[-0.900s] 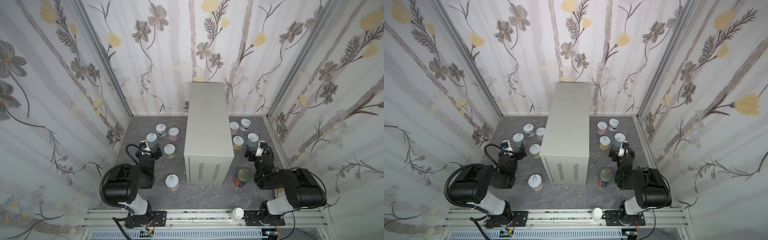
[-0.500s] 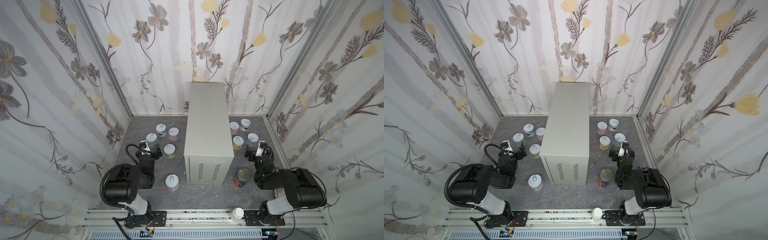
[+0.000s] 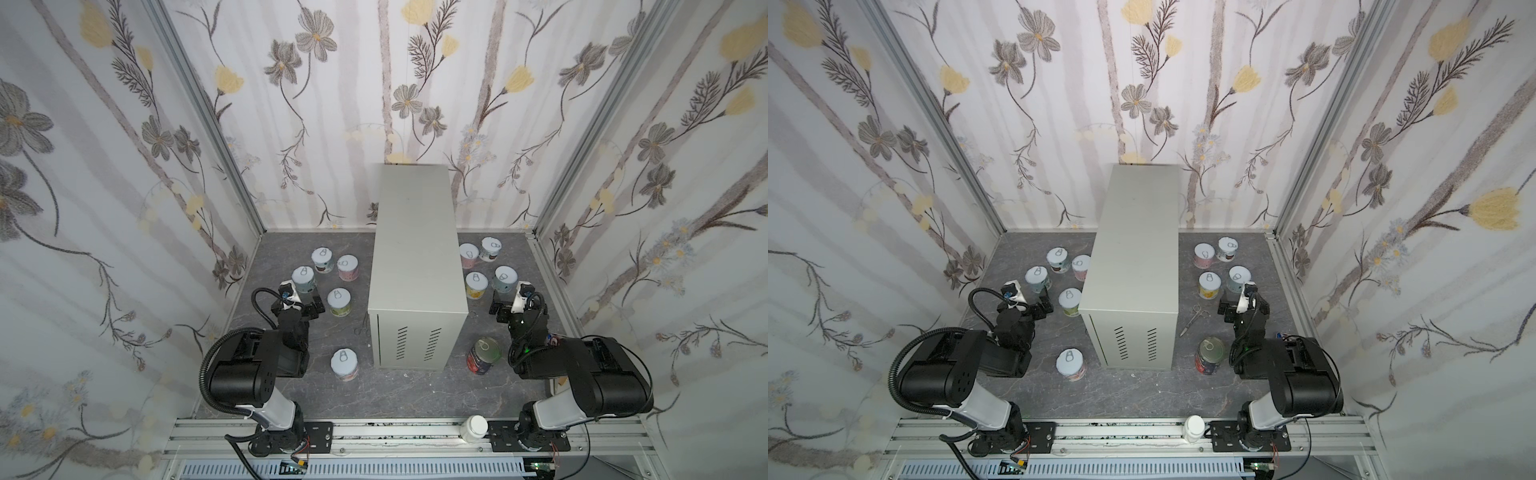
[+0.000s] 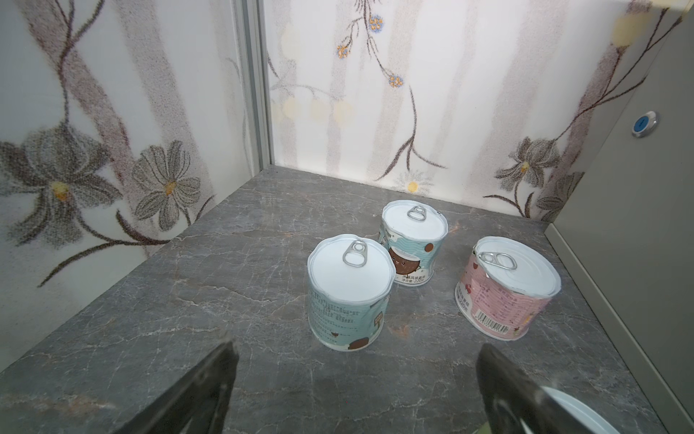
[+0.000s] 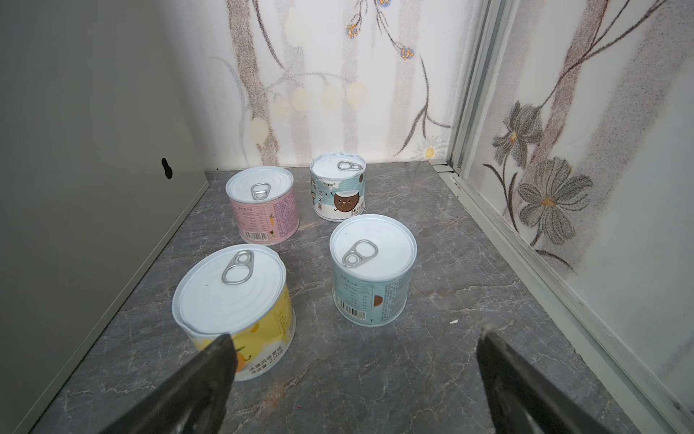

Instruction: Place and organize the canned foods onto the counter

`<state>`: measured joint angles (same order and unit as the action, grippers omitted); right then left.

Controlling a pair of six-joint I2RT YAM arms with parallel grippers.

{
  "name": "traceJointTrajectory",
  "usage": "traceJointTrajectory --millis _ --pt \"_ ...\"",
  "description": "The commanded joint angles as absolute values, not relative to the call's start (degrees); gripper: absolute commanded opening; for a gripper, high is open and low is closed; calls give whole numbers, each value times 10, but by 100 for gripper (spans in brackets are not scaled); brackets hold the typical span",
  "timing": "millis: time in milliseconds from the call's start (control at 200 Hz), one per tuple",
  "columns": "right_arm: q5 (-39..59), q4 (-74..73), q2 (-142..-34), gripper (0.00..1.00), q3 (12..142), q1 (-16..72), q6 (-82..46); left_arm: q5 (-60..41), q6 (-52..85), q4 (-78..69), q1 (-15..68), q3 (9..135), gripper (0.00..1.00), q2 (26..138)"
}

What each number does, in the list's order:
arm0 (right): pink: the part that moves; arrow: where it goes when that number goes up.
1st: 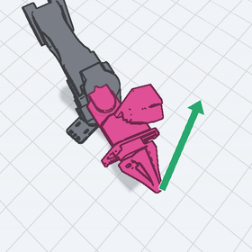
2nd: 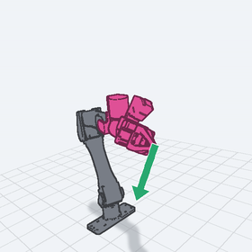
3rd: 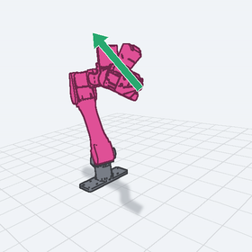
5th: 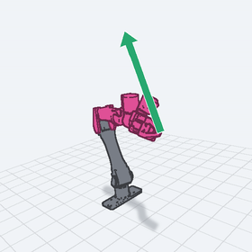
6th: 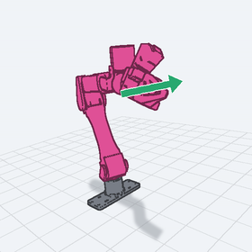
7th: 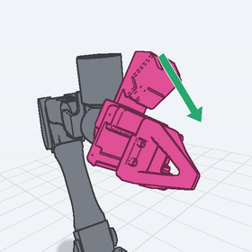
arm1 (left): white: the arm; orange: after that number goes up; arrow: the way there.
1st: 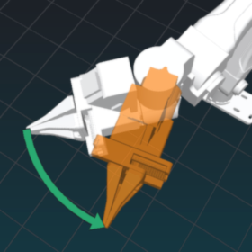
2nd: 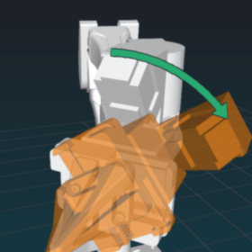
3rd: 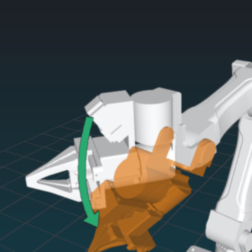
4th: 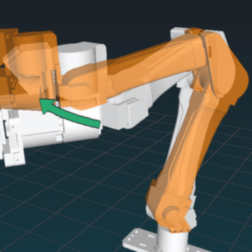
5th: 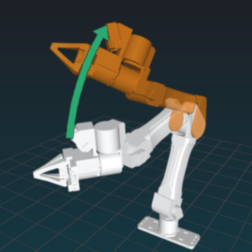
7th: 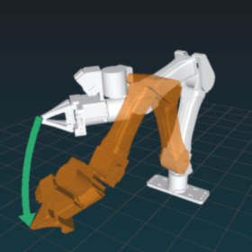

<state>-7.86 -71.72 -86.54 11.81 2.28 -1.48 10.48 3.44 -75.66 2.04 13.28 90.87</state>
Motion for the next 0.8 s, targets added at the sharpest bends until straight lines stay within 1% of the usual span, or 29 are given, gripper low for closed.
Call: traceJointTrajectory --millis 0,545,625,700,794 --pt "-77 -740 -863 100 119 23 -17 111 40 -776 20 133 100 909" --pt "-64 -737 -862 100 120 16 -20 112 39 -773 22 135 100 909" --pt "-76 -736 -855 100 121 14 -28 113 40 -773 22 135 100 909" --pt "-91 -686 -818 100 135 14 -31 120 39 -775 22 136 100 908" --pt "-123 -533 -748 98 187 15 -47 178 43 -717 35 150 100 868"
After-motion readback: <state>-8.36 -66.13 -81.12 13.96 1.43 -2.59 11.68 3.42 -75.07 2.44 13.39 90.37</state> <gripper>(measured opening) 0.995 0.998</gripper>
